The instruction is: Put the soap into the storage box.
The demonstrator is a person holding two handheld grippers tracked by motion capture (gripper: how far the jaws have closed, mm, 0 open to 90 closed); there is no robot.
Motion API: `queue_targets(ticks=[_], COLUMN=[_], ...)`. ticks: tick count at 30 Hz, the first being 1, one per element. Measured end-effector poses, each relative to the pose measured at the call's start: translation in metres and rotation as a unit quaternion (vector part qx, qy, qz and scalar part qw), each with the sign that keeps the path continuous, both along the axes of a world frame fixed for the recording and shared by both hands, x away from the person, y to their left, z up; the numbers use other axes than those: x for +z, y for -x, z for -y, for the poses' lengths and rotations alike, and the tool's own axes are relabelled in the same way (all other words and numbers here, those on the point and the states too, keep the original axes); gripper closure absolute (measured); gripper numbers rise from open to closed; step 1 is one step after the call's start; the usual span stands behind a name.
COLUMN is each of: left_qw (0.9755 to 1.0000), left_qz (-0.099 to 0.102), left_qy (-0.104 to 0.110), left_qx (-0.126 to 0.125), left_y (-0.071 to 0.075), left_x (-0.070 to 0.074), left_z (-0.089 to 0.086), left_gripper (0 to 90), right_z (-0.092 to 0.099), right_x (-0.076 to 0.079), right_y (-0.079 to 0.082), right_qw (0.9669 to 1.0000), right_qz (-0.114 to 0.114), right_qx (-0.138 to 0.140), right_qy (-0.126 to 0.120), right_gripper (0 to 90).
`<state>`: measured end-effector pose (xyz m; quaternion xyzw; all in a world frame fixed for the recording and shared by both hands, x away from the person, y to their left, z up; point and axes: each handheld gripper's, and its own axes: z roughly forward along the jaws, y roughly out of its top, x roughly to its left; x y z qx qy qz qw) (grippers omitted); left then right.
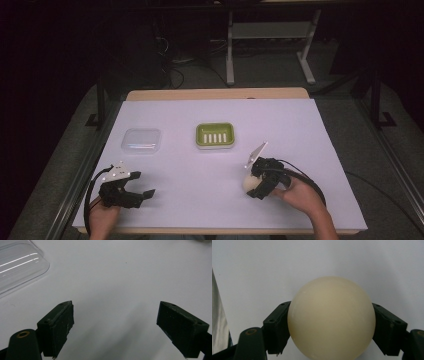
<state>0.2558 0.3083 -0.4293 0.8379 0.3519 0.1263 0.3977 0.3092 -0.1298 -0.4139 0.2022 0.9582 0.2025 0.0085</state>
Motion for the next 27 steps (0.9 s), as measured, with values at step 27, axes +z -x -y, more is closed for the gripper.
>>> queue_targets(ticks=[27], left_qw=[0.9999], left_qz=[-0.003], left_qy=[0.011], left_qx=[0.007], left_y=[0.000], left_x=[-0.001], left_z=[-0.001], left_gripper=[13.6], right_z=[-0.004], right_x=[0.024], right_y=[-0.040], right_qw=[0.9995], right_qz=[-0.015], right_qx=[0.002], right_qy=[-0.027], right_gripper=[23.9])
